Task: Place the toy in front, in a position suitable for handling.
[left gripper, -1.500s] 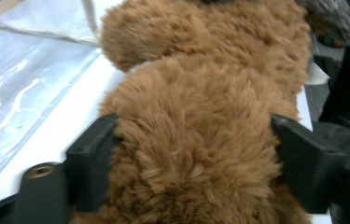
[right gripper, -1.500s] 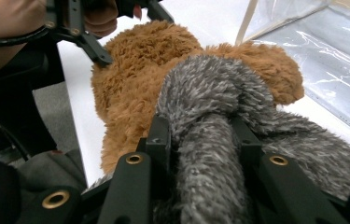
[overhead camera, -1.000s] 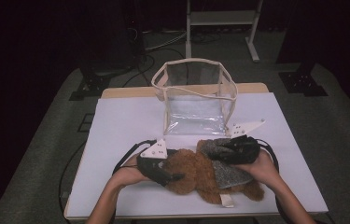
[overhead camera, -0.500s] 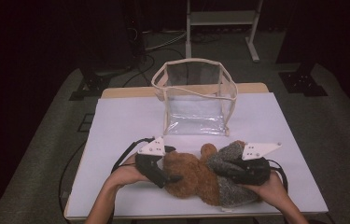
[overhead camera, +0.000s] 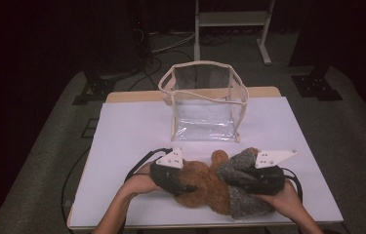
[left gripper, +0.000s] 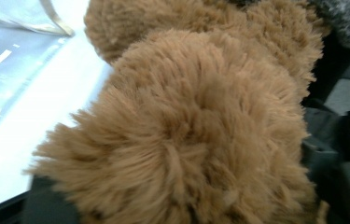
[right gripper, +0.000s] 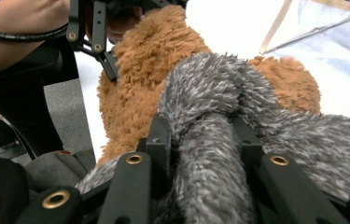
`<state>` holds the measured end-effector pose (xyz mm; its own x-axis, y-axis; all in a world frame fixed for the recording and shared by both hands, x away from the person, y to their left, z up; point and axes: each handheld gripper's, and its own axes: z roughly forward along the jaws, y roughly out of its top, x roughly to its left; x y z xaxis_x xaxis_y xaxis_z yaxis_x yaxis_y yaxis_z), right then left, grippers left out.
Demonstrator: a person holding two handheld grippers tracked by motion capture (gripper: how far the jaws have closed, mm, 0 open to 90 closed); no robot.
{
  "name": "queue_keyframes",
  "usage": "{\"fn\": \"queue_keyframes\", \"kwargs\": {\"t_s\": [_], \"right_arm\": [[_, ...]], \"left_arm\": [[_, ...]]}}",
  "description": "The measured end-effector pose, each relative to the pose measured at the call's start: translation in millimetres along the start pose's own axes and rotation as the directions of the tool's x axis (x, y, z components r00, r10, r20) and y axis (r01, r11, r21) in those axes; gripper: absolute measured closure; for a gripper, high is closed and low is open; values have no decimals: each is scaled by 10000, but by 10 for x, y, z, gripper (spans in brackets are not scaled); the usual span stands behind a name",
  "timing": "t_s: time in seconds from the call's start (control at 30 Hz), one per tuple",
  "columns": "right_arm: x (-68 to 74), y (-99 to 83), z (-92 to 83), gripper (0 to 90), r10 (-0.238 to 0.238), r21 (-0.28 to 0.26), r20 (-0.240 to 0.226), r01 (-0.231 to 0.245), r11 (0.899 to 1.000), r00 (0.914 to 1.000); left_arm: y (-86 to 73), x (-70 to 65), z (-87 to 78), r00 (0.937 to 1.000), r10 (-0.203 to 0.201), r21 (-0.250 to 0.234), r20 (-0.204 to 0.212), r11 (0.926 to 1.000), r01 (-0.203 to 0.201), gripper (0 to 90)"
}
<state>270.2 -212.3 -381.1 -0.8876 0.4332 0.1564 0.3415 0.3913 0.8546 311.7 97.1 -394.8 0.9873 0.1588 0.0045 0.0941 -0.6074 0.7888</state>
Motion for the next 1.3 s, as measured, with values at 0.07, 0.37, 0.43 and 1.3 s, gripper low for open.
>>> {"fn": "queue_keyframes", "kwargs": {"t_s": [0.07,0.37,0.43,1.3], "right_arm": [[-27,86,34,656,-144,34,245,143,9999,9996],[-188,301,183,660,-445,184,582,435,9989,9973],[-220,329,213,661,-428,171,537,419,9990,9976],[-141,165,189,675,-199,70,-121,200,9998,9997]], "left_arm": [[8,37,-41,9991,192,121,-375,9998,-188,330],[26,152,-122,9823,582,480,-1781,9976,-504,368],[20,178,-145,9782,639,538,-1974,9971,-543,369],[-198,62,-298,9968,-216,-285,-766,9994,195,282]]}}
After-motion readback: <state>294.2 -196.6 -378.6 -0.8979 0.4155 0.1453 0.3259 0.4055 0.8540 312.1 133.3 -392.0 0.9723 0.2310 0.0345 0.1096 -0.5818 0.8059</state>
